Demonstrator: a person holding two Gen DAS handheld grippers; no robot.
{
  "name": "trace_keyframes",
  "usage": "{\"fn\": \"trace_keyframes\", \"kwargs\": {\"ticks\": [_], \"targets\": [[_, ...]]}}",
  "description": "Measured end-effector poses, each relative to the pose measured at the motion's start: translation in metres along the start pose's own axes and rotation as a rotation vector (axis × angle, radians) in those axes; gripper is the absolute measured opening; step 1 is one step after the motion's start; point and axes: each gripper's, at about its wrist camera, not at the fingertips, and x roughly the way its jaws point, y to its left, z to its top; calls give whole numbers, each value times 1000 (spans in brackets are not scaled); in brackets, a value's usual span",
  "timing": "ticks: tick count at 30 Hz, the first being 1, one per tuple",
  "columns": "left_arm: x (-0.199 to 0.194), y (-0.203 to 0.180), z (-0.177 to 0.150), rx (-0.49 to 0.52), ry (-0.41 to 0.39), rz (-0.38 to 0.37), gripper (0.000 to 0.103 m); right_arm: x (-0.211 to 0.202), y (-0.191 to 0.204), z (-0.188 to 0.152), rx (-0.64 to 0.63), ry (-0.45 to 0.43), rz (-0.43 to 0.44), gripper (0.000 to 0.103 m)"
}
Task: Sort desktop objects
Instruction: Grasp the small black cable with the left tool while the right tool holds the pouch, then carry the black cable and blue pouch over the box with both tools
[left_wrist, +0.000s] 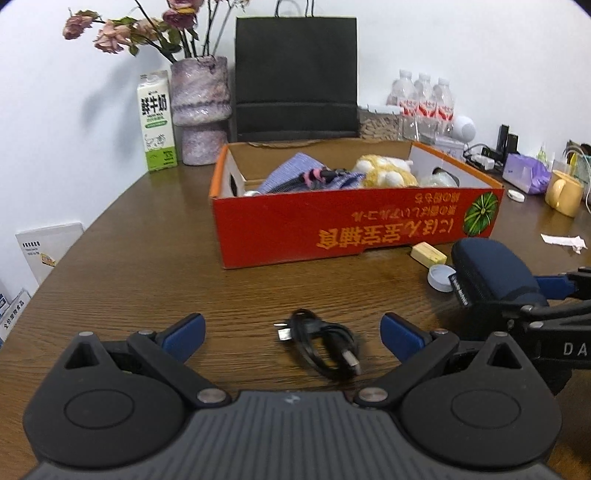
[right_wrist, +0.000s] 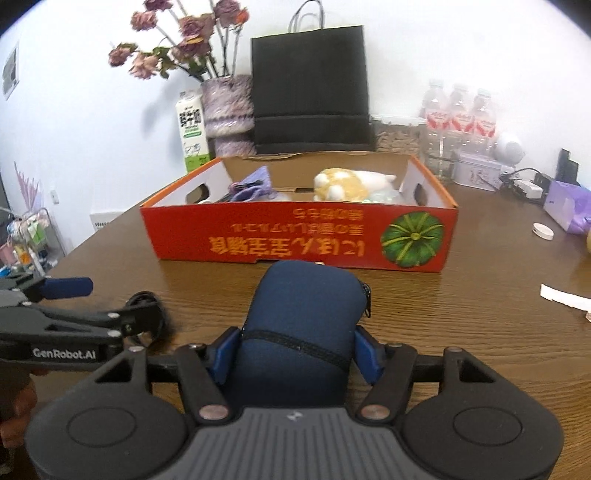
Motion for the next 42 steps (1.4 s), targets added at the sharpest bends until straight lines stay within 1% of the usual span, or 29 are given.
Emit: {"fn": "trace_keyframes", "kwargs": {"ticks": [5, 8, 9, 10, 12, 13, 14, 15, 17, 25, 29, 34, 38, 42], "targets": [[11, -9, 0, 0, 28, 26, 102, 3, -19, -3, 25, -5, 4, 64], [16, -12, 0, -10, 46, 36, 95, 5, -26, -4, 25, -13, 12, 64], [18, -12, -1, -16, 52, 39, 89, 5, -27, -5, 23, -14, 16, 64], [19, -13, -1, -21, 60, 40, 85, 6, -28, -5, 22, -15, 20, 64], [21, -12, -2, -38, 66, 30, 70, 8, -29, -7, 18, -19, 30, 63], [20, -12, -2, -43, 64, 30, 66, 9, -29, -7, 18, -22, 34, 63], [19, -14, -2, -41, 59, 34, 54, 10, -29, -7, 17, -24, 38, 63], [18, -14, -2, -45, 53, 36, 51, 10, -30, -7, 17, -26, 42, 63], [18, -16, -2, -57, 50, 37, 49, 10, -30, -8, 15, -29, 50, 63], [15, -17, 0, -70, 33, 28, 48, 9, -29, -9, 12, -42, 66, 63], [11, -19, 9, -75, -1, 14, 48, 5, -30, -5, 12, -71, 67, 63], [5, -20, 32, -82, -73, -2, 48, -2, -26, 13, -5, -143, 55, 63], [3, -20, 52, -94, -142, -2, 48, -5, -23, 36, -24, -211, 44, 63], [10, -16, 74, -119, -182, 4, 48, 2, -23, 61, -16, -251, 37, 63]]}}
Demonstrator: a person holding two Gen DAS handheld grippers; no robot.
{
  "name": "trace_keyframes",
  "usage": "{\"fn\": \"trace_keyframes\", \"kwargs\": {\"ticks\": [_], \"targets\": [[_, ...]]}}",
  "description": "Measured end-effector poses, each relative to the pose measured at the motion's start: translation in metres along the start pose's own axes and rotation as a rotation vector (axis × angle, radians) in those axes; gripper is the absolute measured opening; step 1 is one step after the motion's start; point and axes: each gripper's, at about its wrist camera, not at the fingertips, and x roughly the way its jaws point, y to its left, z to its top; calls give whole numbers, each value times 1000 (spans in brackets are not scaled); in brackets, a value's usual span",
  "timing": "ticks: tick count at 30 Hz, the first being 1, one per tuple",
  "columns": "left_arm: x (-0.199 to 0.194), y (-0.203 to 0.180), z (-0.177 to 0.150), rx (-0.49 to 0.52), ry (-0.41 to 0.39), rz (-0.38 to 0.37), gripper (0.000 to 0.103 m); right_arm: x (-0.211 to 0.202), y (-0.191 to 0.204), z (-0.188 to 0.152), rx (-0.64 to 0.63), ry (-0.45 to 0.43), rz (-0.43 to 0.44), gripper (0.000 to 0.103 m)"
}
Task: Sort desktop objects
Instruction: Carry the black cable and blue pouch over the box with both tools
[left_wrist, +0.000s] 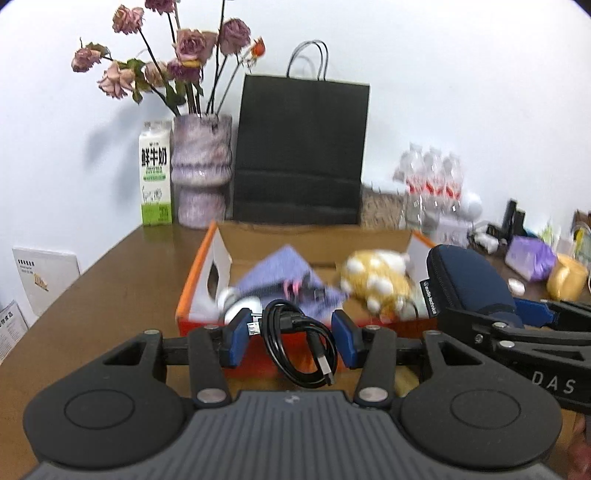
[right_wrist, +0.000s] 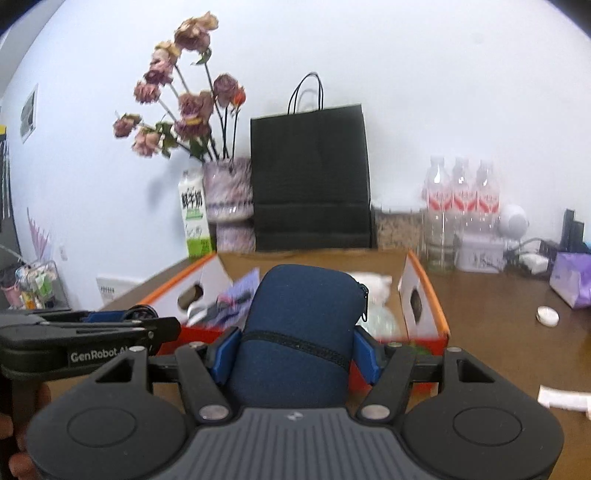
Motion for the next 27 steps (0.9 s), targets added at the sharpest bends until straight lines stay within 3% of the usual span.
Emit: {"fn": "trace_keyframes", "kwargs": {"ticks": [6, 13, 19, 27], "targets": [[26, 5, 26, -43, -43, 7, 48, 33, -5, 27, 23, -38, -33, 63], [75, 6, 46, -30, -26, 43, 48, 81, -9, 45, 22, -55, -66, 63], [111, 16, 44, -32, 35, 77, 48, 115, -20, 42, -15, -9, -99, 63], [125, 21, 37, -19, 69, 86, 48, 128, -32, 38, -36, 28, -142, 61]]}}
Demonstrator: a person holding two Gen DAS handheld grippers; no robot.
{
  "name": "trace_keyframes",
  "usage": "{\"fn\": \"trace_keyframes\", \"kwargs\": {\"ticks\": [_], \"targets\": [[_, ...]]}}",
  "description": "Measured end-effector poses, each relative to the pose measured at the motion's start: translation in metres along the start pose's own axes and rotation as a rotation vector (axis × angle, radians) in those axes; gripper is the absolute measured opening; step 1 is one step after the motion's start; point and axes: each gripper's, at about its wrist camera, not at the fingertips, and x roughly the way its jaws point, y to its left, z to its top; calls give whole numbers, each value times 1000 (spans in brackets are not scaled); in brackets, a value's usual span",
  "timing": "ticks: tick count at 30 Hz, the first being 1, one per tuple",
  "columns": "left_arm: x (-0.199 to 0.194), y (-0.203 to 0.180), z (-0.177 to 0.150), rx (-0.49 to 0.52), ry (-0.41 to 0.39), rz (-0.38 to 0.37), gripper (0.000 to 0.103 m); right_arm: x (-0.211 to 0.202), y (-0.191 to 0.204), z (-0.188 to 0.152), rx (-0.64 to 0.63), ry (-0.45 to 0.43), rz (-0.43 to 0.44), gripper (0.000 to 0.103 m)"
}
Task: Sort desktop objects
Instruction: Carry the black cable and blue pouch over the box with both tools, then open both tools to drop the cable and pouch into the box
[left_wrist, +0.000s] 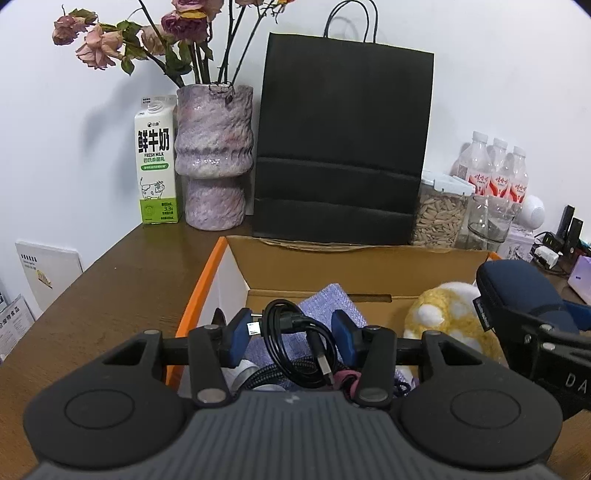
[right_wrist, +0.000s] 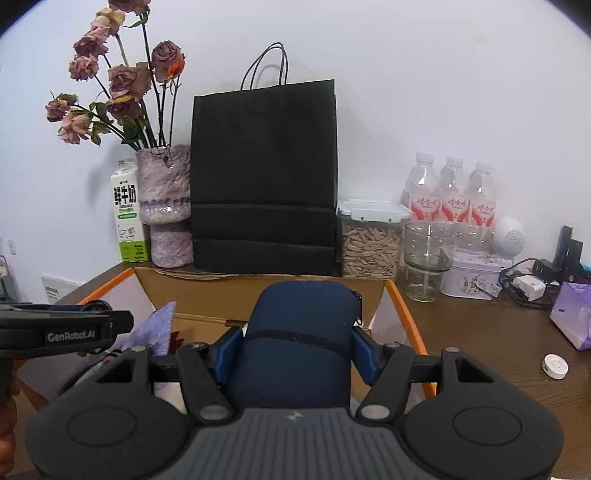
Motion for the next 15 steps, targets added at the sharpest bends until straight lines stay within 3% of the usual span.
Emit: {"fn": "trace_keyframes", "kwargs": {"ticks": [5, 7, 8, 9, 11, 15], "targets": [[-1, -7, -1, 37, -16, 7, 52, 3, -1, -1, 1, 27, 13, 64], [-3, -9, 0, 49, -27, 20, 74, 2, -1, -2, 11, 25, 25, 66], [-5, -10, 0, 52, -37, 25, 93, 0, -1, -1, 10, 17, 29, 80], [-7, -11, 1, 53, -54, 28, 103, -2, 0, 0, 8, 6, 30, 97], [-12, -12, 2, 58, -85, 34, 103, -8, 2, 1, 0, -38, 29, 103], [-14, -14, 2, 54, -86, 50, 103, -11, 6, 3, -20, -36, 27, 103]]}}
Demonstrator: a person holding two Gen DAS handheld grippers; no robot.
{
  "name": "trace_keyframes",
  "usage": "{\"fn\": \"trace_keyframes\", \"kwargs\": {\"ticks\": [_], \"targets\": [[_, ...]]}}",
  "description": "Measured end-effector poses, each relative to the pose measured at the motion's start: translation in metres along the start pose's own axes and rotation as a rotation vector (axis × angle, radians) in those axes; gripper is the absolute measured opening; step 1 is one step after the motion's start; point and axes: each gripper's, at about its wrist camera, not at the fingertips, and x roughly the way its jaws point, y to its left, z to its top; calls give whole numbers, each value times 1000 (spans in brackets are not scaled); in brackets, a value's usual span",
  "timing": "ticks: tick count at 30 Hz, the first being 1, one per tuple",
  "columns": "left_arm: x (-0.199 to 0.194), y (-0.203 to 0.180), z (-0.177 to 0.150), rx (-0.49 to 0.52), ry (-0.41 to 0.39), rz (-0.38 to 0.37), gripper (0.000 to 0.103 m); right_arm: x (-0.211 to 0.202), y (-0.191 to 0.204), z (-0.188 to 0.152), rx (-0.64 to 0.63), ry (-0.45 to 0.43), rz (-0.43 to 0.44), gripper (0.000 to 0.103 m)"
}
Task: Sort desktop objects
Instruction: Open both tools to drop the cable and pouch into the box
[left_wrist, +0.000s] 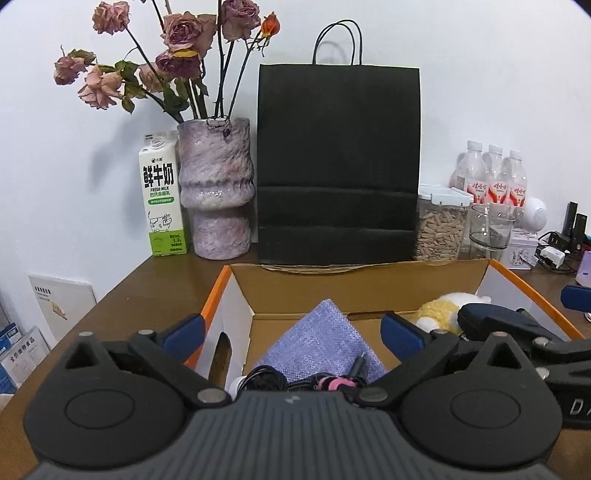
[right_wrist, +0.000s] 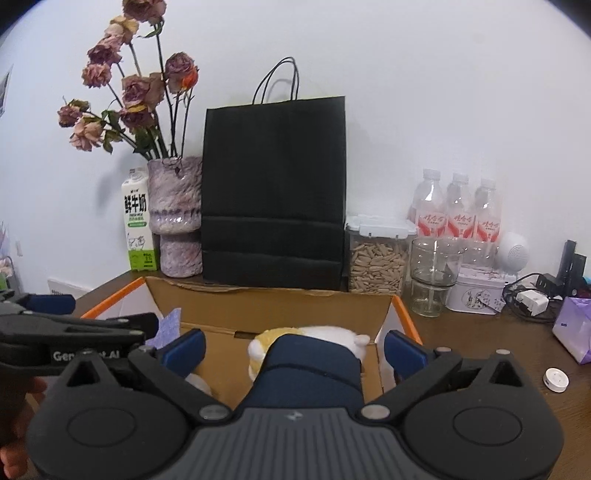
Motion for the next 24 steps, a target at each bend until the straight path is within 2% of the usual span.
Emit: {"fn": "trace_keyframes", "kwargs": {"ticks": [13, 20, 24], "targets": [[-5, 1, -3, -10, -18, 23, 103, -4, 6, -1, -14, -8, 1, 103], [-17, 3, -12, -41, -58, 35, 103, -20, 14, -8, -38, -71, -38, 103], [-28, 4, -19, -38, -83, 30, 103, -30, 15, -13, -43, -82, -33, 103]]}}
